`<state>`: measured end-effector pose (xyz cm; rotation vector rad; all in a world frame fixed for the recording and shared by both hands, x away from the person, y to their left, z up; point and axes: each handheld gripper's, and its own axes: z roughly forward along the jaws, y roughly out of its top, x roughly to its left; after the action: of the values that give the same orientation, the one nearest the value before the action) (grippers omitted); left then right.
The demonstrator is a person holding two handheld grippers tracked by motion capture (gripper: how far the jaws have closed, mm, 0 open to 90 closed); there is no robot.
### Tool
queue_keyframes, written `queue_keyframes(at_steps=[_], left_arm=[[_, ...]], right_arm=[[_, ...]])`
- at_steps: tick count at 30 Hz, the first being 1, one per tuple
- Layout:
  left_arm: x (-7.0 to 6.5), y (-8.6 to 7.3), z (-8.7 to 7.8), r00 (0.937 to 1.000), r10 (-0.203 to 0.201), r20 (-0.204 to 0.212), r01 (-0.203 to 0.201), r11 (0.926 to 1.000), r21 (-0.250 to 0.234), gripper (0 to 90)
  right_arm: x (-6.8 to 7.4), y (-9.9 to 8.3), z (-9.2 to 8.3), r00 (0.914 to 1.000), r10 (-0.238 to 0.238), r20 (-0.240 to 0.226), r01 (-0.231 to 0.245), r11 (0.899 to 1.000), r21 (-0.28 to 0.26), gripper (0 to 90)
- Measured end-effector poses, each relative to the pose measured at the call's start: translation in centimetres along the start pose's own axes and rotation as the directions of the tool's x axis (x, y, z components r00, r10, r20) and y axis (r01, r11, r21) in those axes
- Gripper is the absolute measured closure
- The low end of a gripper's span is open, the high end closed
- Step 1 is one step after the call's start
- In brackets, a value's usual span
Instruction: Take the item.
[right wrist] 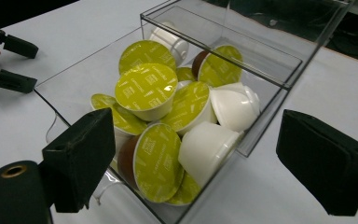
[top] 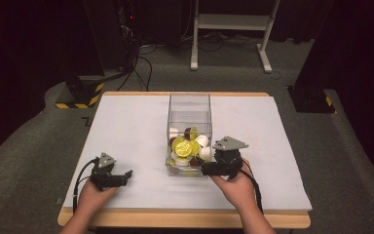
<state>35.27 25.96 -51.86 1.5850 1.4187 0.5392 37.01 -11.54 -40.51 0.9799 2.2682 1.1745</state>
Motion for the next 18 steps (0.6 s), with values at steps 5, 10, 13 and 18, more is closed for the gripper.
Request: queue_keyframes(at_steps=[5,10,13,18], left_arm=[[0.0,0.0,0.0,1.0,0.0,0.001,0.0,1.0,0.0,14.5],[0.0,0.0,0.0,1.0,0.0,0.001,0.0,1.0,-0.001,14.6],[0.0,0.0,0.0,1.0,0.001,0.001,-0.001,1.0,0.0,14.6],[0.1,0.0,-0.1,0.9999,0.017,0.0,-0.017,0.9998,0.006,14.6]], right_arm=[[0.6,0.5,1.1,0.9999,-0.006,-0.011,0.007,1.0,0.011,12.2],[0.8,0.8,2.0,0.9994,-0.003,-0.035,0.004,1.0,0.027,12.8],[1.0,1.2,2.4,0.9992,0.002,-0.041,0.0,1.0,0.03,13.4],[1.2,1.9,3.1,0.9989,0.01,-0.047,-0.007,0.999,0.054,14.8]])
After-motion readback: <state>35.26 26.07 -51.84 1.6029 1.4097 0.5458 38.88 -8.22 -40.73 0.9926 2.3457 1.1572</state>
